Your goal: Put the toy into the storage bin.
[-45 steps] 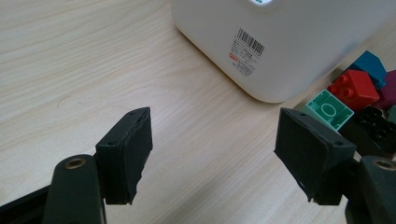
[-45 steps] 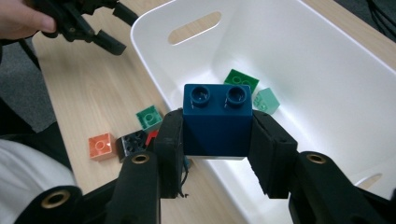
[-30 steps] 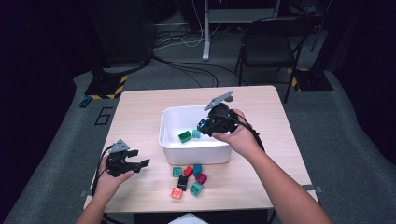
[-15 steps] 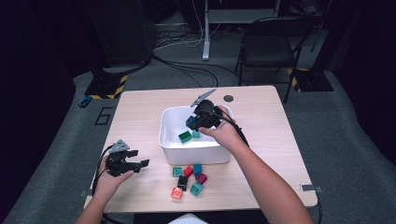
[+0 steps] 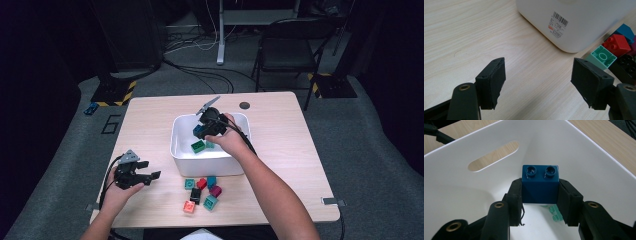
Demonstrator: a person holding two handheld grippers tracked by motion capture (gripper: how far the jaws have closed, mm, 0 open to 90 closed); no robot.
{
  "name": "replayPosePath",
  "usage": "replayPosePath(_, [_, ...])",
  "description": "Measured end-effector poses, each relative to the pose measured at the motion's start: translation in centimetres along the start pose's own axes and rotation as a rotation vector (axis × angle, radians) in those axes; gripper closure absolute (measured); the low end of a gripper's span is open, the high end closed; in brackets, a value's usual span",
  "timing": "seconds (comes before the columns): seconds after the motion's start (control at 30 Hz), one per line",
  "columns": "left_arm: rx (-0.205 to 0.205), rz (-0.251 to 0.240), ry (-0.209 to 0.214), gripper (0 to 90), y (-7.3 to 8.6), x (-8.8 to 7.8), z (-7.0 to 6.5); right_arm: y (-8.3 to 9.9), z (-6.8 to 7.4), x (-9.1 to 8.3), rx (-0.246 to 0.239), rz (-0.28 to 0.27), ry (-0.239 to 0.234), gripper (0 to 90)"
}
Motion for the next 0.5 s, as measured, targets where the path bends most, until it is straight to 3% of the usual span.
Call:
replayPosePath(0.1, [0.001,-0.002,0.001,27.2,0.0,0.0,0.0,-0.1,-0.2,0.9,0.004,-0.004,-0.013,58.1])
replayPosePath(0.3, [-0.004,-0.006,-0.003,27.2,0.0,0.0,0.0,0.3,-0.4,2.8,0.014,0.049,-0.009,57.8])
replayPosePath(0.5, [-0.001,-0.003,-0.001,27.2,0.0,-0.1,0.1,0.6,-0.4,3.2,0.020,0.067,-0.005,53.6])
Point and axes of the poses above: each handheld gripper's, and its own axes: x roughly forward along the jaws, y roughly out of its underside, z roughly to its left, the point moved 6 cm from there along x, roughly forward along the jaws, and after that the axes turned 10 degrees about -z, right-handed, at the moved point
